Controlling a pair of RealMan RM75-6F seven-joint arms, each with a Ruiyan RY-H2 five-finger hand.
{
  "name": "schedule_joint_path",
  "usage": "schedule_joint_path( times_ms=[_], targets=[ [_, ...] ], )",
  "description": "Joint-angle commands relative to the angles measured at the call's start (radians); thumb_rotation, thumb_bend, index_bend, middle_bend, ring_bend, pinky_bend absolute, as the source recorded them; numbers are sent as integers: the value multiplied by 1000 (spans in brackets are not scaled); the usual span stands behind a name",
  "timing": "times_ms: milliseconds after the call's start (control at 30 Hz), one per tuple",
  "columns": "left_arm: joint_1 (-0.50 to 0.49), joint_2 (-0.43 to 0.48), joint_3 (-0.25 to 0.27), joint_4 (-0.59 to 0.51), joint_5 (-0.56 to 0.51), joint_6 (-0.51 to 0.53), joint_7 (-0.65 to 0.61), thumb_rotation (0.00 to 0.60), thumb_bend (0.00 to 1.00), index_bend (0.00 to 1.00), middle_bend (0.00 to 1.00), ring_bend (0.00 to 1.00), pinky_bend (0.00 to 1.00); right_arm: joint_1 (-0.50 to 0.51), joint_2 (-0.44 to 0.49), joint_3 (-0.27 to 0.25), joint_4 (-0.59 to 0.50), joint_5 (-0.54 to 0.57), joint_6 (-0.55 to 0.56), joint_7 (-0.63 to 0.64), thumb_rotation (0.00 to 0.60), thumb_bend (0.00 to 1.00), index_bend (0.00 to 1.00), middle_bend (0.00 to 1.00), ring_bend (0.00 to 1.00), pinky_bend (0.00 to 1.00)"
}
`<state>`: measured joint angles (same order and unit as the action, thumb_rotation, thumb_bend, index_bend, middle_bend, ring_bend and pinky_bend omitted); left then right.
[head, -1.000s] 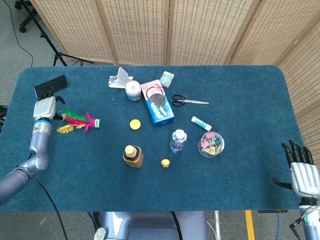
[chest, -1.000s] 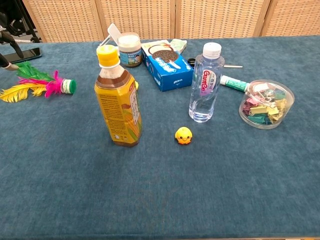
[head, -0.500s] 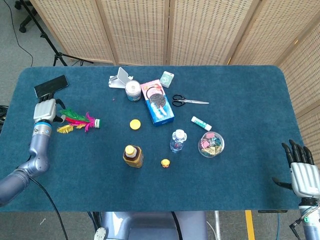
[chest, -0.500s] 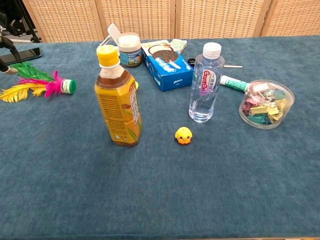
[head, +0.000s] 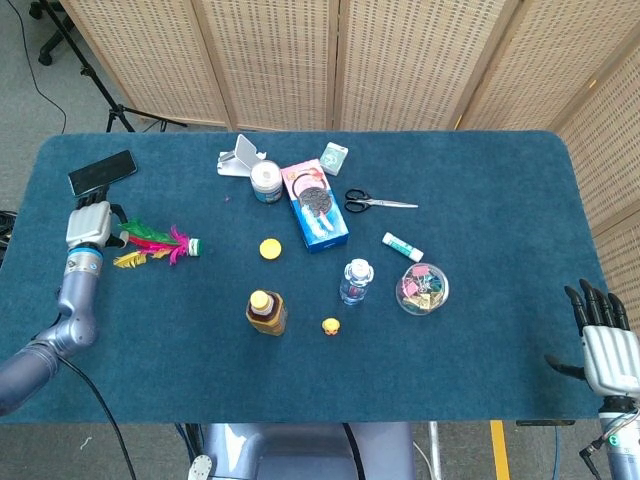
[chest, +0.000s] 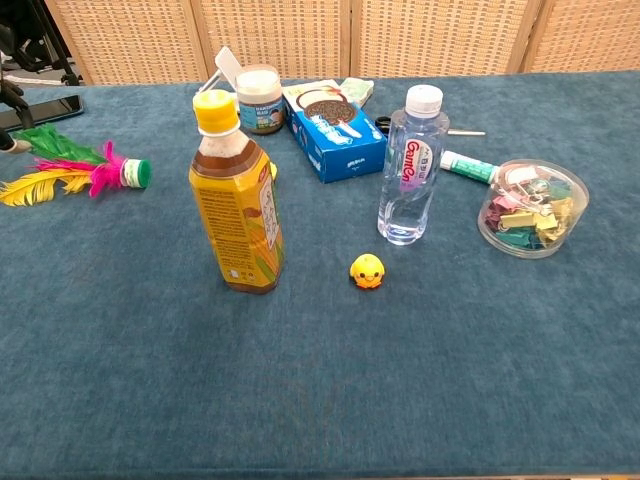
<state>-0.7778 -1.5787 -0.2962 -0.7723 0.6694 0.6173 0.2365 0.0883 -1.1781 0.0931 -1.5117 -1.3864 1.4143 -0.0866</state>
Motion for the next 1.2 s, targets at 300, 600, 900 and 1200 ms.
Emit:
schedule_joint_path(
  times_ms=[300,600,900,1200],
  targets=[
    [2,25,-16,-34,23,30,-18,600,456,625,0,0,0,0,-1,-3,-2,-2,-1,-4,600,0,0,0,0,0],
    [4,72,-29,-131,43,85,-10,600,462,638,0,0,0,-1,2,-2,-4,-4,3,1,600,0,0,0,0,0],
    [6,144,-43,-294,62,171,17,600,465,647,0,0,0,-5,7,-3,-9,-13,14,7,600,0,0,0,0,0],
    [-2,198,-61,-421,65,243,49,600,470,650,0,0,0,-7,10,-4,-10,-16,17,13,600,0,0,0,0,0]
  ],
)
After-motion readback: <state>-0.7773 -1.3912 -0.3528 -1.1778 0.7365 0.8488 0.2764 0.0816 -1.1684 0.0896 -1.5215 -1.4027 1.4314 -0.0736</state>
